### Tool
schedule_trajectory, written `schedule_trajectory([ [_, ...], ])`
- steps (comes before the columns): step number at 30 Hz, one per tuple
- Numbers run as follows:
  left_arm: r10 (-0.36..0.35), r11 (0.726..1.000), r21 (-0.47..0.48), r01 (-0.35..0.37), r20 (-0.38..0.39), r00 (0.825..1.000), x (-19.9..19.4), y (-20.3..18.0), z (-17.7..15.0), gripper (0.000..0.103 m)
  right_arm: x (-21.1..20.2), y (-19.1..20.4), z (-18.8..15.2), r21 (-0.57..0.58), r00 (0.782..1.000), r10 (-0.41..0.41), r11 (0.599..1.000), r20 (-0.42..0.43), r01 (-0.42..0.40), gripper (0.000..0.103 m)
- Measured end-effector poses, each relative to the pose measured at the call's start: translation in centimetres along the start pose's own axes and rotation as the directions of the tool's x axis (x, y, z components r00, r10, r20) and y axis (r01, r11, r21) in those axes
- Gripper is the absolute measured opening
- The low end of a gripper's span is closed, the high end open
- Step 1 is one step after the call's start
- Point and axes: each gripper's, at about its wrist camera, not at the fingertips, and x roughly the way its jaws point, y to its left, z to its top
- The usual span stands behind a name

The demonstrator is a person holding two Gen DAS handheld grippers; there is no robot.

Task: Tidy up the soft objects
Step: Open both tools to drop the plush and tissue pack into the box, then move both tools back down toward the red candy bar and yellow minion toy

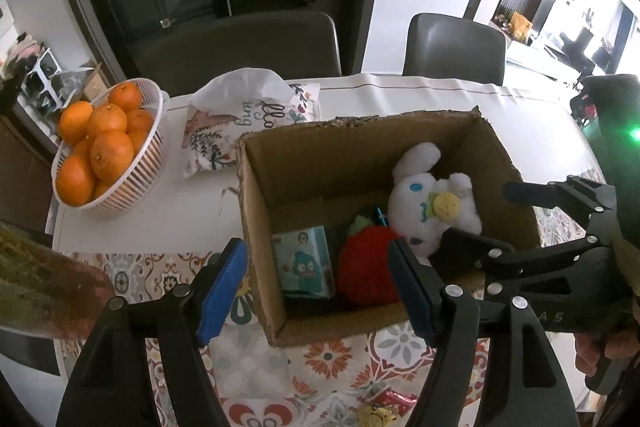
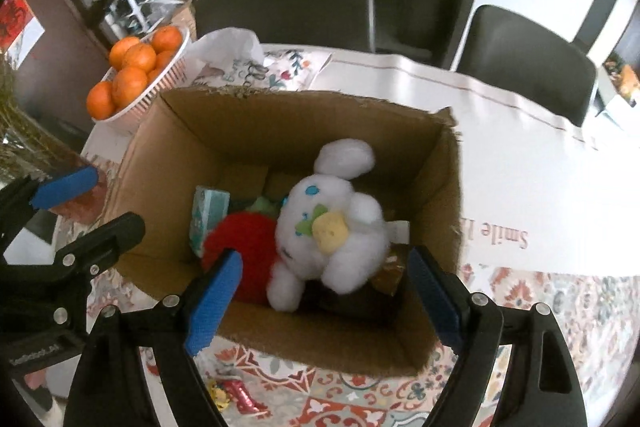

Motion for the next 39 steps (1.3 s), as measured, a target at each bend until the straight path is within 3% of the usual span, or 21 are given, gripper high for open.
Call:
schedule_trajectory([
  [21,0.044,0.999,0.019,-0.046,0.098,0.994,-7.8,-1.5,-7.5,0.073,-9.1,2.2,-7.9,0.008,0.976,-0.081,0.997,0.202,0.081,0.086],
  [39,0.050,0.999,0.014,-0.051,0.056,0.997,-8.0,-2.6,-14.9,0.073,-8.5,3.5,-15.0,-0.032,0.985,-0.045,0.998,0.167,0.051,0.086],
])
